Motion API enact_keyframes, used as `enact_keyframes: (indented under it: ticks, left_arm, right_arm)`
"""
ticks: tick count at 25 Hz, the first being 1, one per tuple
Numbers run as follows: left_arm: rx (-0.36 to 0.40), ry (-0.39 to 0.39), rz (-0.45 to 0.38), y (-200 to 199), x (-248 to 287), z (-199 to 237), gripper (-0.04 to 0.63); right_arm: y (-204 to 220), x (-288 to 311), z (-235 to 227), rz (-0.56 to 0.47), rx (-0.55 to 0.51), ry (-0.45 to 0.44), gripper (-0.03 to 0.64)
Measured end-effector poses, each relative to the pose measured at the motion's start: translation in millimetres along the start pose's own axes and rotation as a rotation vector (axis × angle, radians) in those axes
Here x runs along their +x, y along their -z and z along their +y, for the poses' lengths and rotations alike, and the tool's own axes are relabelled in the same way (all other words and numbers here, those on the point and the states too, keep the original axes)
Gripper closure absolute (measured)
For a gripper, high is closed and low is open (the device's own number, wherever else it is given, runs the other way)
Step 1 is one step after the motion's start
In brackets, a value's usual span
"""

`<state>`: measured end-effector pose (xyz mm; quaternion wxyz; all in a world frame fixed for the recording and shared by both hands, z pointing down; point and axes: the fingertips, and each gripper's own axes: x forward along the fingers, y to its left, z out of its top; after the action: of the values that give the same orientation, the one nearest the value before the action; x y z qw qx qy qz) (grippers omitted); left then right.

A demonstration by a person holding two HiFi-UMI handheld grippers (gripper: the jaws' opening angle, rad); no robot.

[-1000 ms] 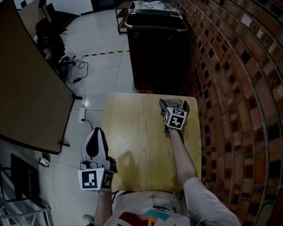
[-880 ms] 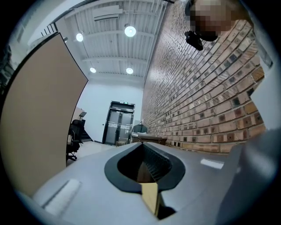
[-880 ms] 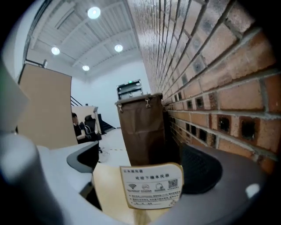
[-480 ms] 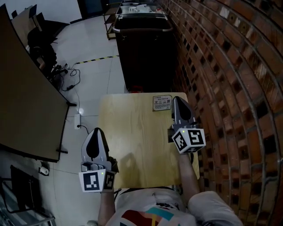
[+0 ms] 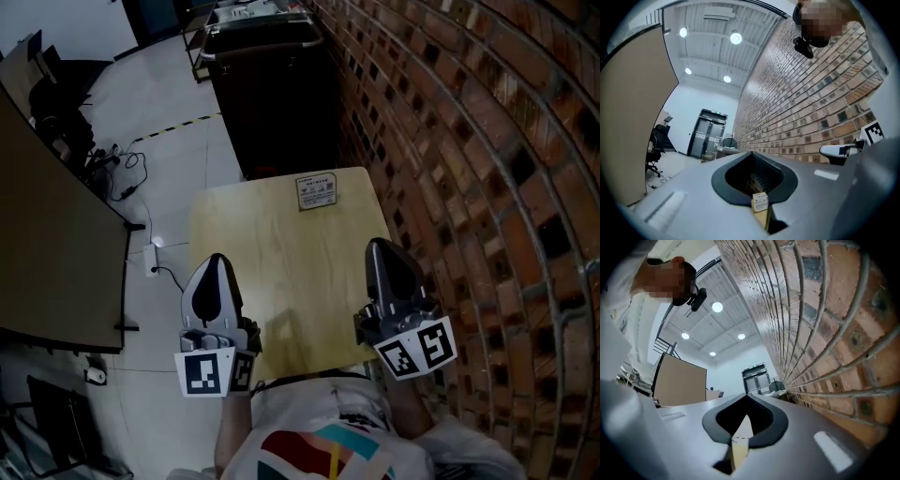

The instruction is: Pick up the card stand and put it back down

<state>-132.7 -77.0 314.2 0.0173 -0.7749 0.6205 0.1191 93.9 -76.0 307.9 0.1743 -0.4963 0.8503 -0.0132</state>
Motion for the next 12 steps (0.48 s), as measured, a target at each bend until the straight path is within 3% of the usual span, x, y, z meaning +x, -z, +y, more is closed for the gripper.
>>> enact_keyframes:
  ticks: [7, 12]
  left_arm:
    - [0.038, 0.045, -0.019, -11.1, -1.7, -16.0, 0.591]
    - [0.061, 0.045, -0.032, -16.5, -6.1, -16.3, 0.591]
  right_arm:
    - [0.8, -1.8, 7.3, 0.054, -0.075, 0.015, 0.617]
    - [1.5, -2.5, 12.3, 0.064, -0.068, 0.010, 0.617]
